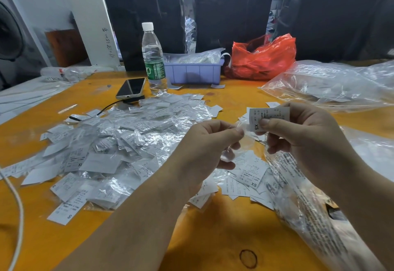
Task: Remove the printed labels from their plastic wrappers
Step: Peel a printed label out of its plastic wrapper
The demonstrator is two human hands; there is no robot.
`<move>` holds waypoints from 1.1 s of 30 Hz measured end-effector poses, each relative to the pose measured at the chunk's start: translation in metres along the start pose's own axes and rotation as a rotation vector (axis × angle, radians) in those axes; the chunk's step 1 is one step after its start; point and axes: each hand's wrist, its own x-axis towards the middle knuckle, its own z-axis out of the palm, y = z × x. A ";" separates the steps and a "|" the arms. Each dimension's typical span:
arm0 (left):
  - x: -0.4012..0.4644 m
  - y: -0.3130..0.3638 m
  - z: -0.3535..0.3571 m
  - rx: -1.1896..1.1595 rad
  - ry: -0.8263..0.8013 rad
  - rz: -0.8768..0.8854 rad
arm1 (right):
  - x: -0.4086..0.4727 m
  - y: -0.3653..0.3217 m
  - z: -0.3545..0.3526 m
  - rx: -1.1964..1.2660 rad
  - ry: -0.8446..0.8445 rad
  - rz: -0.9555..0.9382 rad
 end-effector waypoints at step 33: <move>0.000 0.001 -0.002 -0.040 -0.002 0.011 | 0.003 0.000 -0.001 0.096 -0.094 0.116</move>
